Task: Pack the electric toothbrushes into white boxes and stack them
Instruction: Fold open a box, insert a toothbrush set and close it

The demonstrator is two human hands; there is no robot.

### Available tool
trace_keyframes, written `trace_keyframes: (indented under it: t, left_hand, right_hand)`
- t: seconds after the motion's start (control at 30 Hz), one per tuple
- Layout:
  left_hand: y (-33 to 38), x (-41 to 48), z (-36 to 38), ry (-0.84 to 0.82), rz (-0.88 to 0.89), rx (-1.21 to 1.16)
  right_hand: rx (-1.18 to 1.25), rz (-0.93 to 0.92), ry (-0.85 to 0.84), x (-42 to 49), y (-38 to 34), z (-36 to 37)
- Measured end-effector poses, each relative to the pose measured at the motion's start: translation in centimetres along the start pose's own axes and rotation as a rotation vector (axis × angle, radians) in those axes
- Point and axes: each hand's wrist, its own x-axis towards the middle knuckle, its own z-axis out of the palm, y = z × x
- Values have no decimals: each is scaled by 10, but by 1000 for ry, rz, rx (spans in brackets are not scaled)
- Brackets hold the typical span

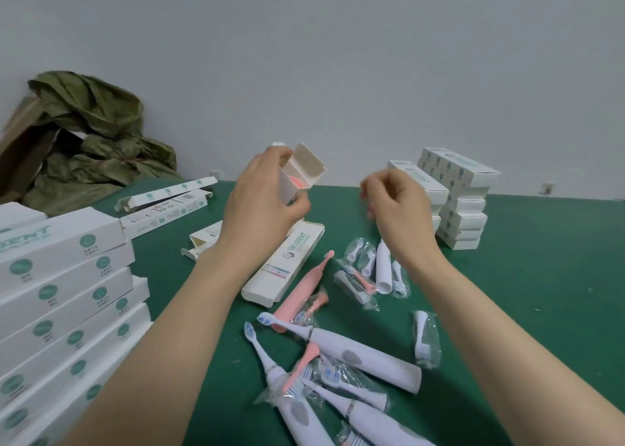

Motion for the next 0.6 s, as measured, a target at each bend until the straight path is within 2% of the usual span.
trace_keyframes:
  t: [0.1,0.27,0.33,0.43,0.53,0.6]
  left_hand:
    - [-9,2,-2,22,-27,40]
    - [-13,0,4,-39,-38,70]
    - [-13,-2,5,-54,-37,72]
    - [-14,-2,5,-70,-44,52]
    - [-15,-2,7,-84,-49,56]
    - [-16,-3,8,-105,-55,72]
  right_hand:
    - [-497,115,-288,-5,37,11]
    - [-875,209,-592,-9,65,32]
    - [-923,238,-645,-7,66,36]
    - [-789,248,-630,-2,60,35]
    - [-489,270,-540,6,40,14]
    - [-192,259,-437,10,21,-2]
